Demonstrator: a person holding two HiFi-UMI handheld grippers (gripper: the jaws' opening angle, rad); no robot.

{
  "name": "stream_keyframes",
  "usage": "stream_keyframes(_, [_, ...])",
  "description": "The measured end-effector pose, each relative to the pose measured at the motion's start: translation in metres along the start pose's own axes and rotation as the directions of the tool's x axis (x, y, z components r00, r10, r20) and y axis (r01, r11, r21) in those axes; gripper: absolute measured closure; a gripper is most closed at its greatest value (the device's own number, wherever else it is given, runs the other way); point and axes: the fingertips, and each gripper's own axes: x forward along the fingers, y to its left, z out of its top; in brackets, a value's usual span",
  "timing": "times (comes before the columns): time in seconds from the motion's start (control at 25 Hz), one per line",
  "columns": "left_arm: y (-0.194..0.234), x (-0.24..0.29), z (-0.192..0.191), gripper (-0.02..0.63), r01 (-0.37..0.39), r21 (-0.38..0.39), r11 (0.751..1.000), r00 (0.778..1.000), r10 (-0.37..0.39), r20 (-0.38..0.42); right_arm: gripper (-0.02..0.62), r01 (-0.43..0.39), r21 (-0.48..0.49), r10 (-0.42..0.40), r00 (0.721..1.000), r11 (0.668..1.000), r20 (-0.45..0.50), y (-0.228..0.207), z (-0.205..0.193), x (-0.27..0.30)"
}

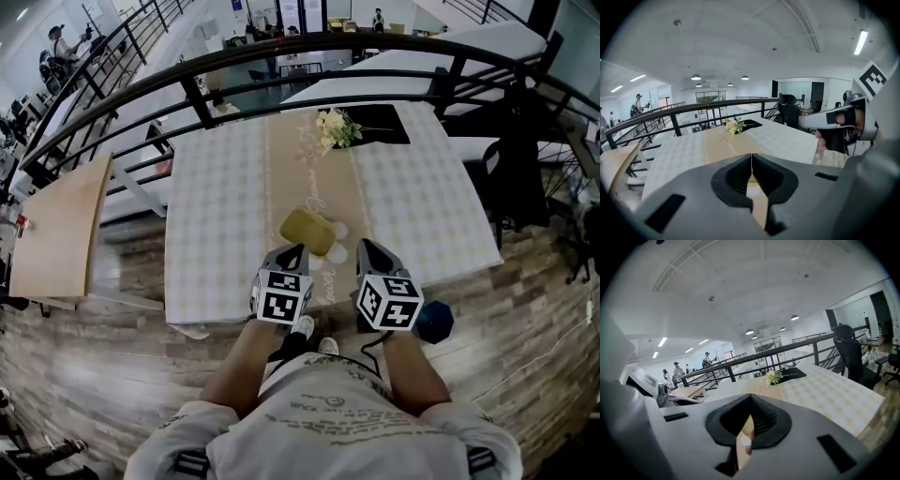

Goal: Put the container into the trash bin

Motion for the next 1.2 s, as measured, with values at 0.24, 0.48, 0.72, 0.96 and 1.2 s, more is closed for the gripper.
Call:
stream_keyframes(0.24, [-0.001,0.046,-0.023,0.600,0.121,0.158,0.980,0.989,-0.105,-0.102,0.594,0.081,0.036,-0.080,0.997,0.996,-0.017,-0.028,-0.005,0.003])
stream_keyframes(0.48, [-0.031,0.077,-0.061,0.523,0.384,0.515,0.766,0.914,-0.236,-0.330,0.594,0.167,0.061,-0.165,0.986,0.984,-0.036,-0.047,-0.014,0.004])
stream_keyframes(0.72, [-0.039,0.112,-0.101,0.503,0.538,0.618,0.572,0.830,-0.232,-0.507,0.594,0.256,0.084,-0.253,0.967,0.963,-0.037,-0.069,-0.013,-0.006])
stream_keyframes(0.96, [-0.033,0.135,-0.128,0.502,0.641,0.595,0.485,0.746,-0.213,-0.631,0.594,0.334,0.121,-0.331,0.942,0.935,-0.051,-0.089,-0.025,-0.019])
stream_keyframes(1.2, [-0.034,0.146,-0.152,0.502,0.705,0.597,0.382,0.687,-0.163,-0.708,0.594,0.388,0.150,-0.384,0.922,0.910,-0.055,-0.096,-0.031,-0.030])
